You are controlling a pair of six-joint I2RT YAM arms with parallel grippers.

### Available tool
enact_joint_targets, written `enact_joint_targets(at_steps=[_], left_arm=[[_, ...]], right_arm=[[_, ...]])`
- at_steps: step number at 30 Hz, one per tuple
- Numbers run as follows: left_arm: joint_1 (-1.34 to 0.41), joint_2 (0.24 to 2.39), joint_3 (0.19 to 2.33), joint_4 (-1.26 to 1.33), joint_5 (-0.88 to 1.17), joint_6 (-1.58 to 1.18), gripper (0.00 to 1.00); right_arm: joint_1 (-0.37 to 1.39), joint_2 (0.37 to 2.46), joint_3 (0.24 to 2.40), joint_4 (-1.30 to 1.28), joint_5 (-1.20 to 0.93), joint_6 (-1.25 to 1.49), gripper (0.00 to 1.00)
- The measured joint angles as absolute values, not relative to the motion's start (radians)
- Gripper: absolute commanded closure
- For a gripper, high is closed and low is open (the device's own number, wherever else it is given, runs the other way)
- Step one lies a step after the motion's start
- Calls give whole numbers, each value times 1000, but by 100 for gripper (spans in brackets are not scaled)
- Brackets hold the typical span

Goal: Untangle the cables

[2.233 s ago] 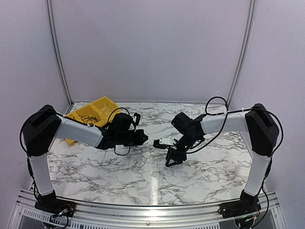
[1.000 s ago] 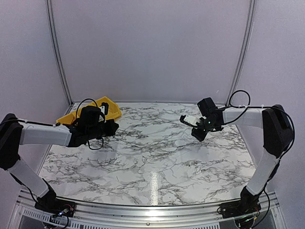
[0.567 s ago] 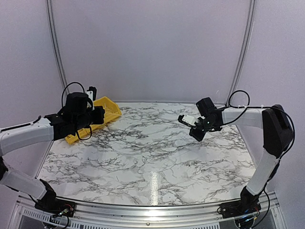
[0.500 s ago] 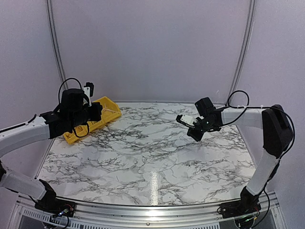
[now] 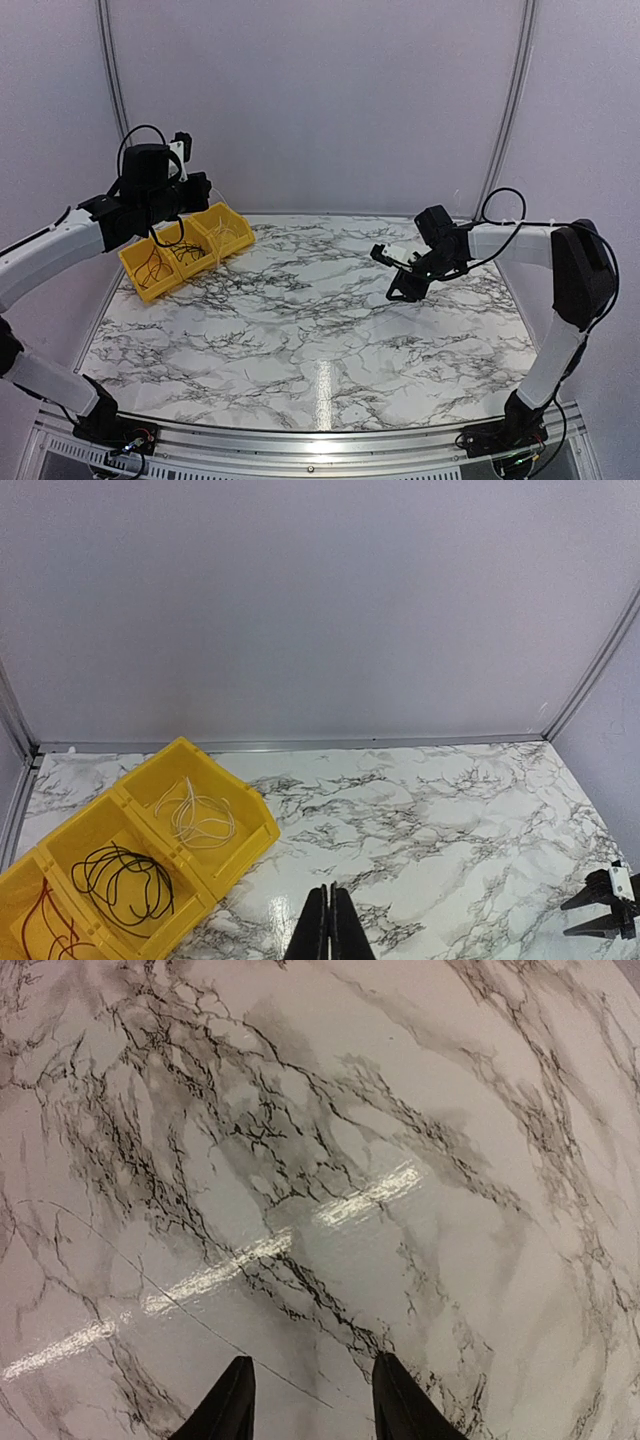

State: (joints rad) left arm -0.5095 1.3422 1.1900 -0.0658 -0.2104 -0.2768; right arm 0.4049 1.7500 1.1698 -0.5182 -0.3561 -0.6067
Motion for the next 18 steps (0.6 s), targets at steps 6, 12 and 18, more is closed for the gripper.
enact_joint_targets(at_steps=[6, 12, 18], left_arm=[[-509, 1442, 1315, -81, -179, -242, 100], [-497, 1511, 1479, -120, -184, -173, 100], [-414, 1615, 1701, -141, -163, -132, 100]], right_arm=[[405, 1750, 1170, -537, -375, -608, 58], [405, 1750, 1170, -541, -374, -618, 57], [405, 1780, 1170, -540, -373, -622, 57]])
